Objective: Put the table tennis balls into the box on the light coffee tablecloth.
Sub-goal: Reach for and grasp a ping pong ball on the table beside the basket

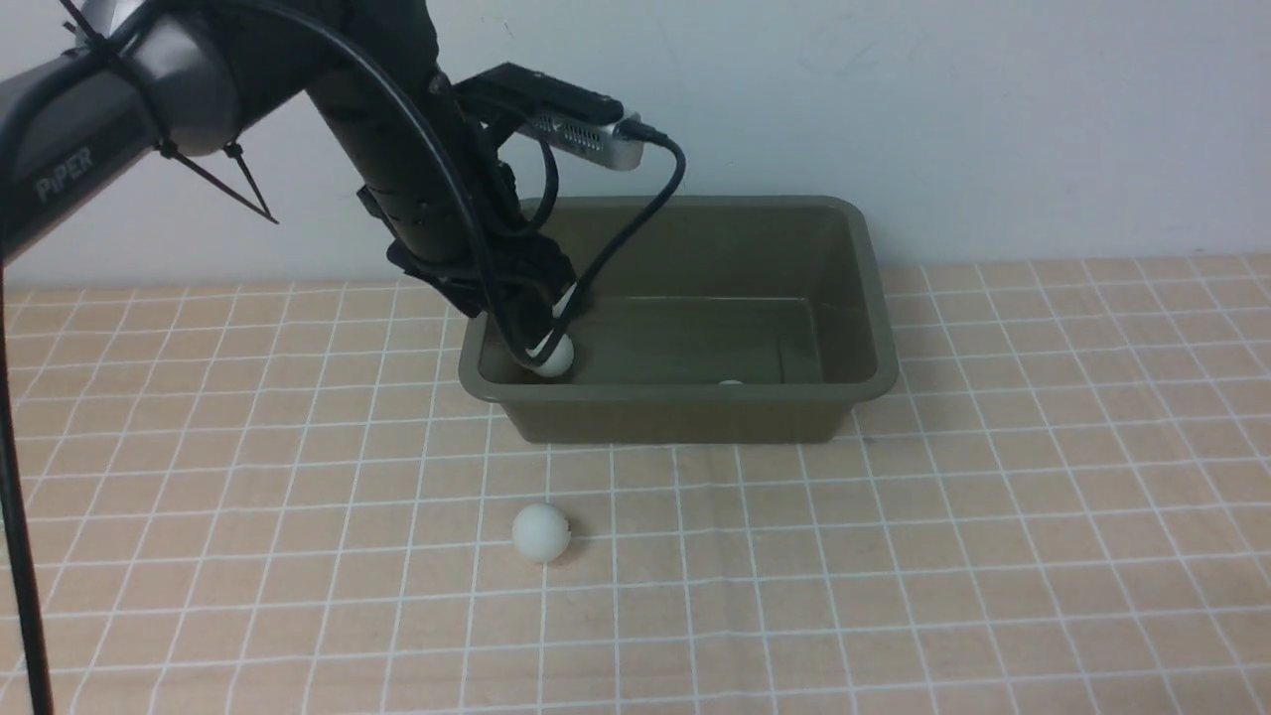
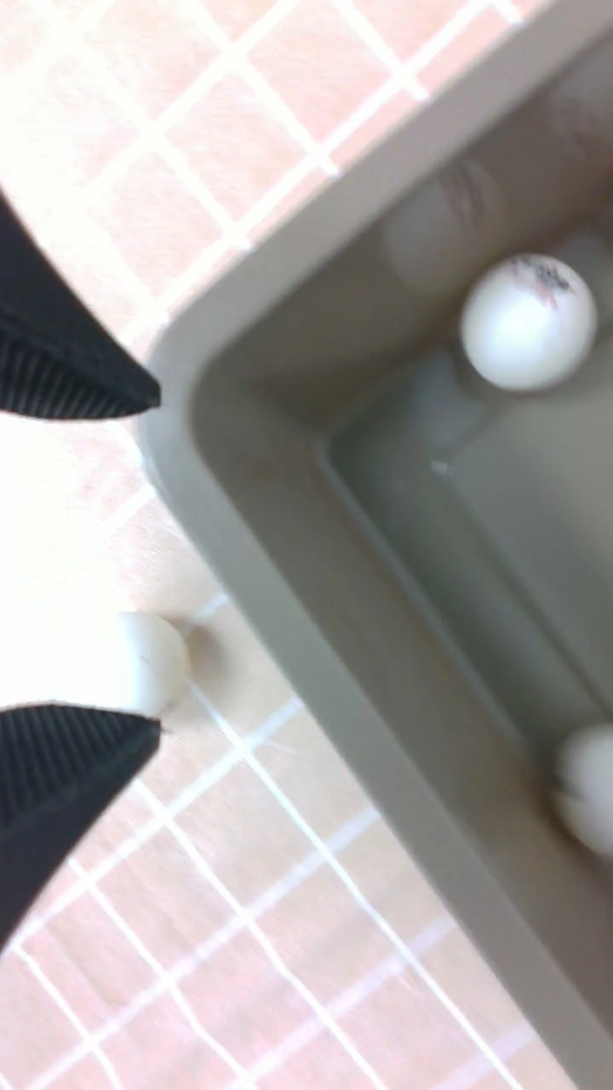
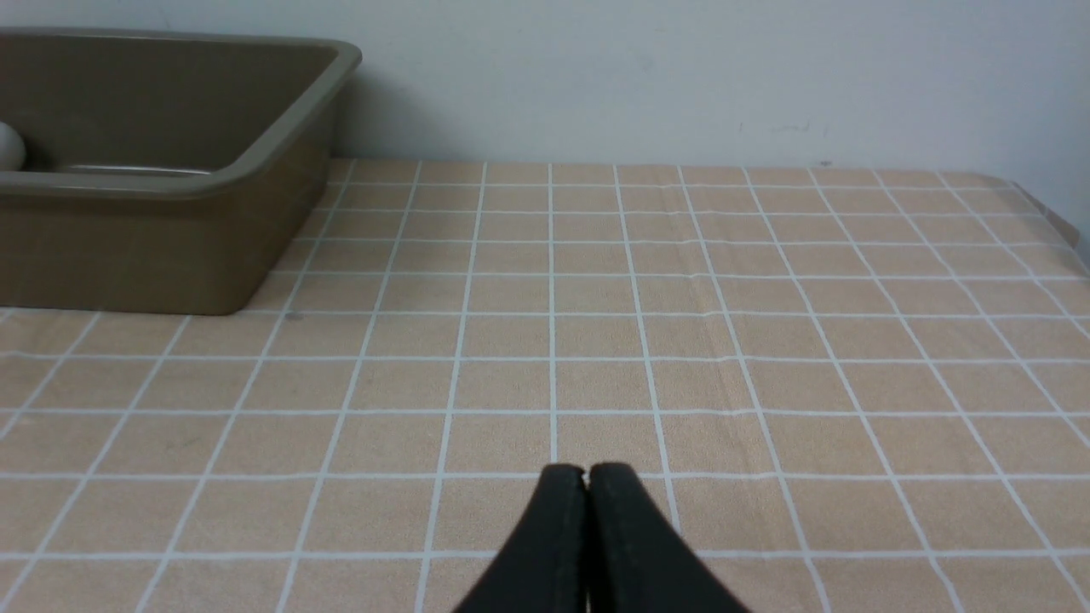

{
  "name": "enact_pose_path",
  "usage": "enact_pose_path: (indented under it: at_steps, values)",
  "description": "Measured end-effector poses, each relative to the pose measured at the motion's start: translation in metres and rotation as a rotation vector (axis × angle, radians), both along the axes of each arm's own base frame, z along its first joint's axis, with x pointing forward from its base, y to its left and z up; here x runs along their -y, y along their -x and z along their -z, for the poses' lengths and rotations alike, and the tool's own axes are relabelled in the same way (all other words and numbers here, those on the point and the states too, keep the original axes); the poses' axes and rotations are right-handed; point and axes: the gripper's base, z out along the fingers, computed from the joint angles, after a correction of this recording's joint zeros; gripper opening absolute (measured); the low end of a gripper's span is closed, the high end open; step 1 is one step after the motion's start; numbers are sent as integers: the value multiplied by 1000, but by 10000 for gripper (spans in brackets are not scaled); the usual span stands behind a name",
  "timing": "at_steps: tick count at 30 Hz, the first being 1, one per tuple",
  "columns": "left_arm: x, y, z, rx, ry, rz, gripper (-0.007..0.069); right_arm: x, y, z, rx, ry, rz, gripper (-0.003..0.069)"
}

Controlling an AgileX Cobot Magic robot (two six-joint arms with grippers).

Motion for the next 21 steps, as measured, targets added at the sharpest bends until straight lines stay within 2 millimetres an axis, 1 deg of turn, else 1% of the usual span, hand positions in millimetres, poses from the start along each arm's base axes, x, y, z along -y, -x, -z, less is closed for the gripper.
enact_pose_path:
  at_steps: [3, 5, 6, 8, 12, 17, 21]
  values:
    - [0, 2, 9, -36, 3, -21, 373, 0, 0, 0, 0, 0, 0, -16]
    - [4, 7, 22, -86, -3, -17, 373, 0, 0, 0, 0, 0, 0, -16]
    - [4, 8, 23, -90, -5, -16, 373, 0, 0, 0, 0, 0, 0, -16]
    - [11, 16, 38, -140, -31, 8, 373, 0, 0, 0, 0, 0, 0, -16]
    - [22, 29, 59, -200, -77, 47, 373, 0, 0, 0, 0, 0, 0, -16]
    - [35, 37, 74, -237, -104, 77, 373, 0, 0, 0, 0, 0, 0, -16]
    - [43, 36, 82, -231, -122, 79, 373, 0, 0, 0, 0, 0, 0, -16]
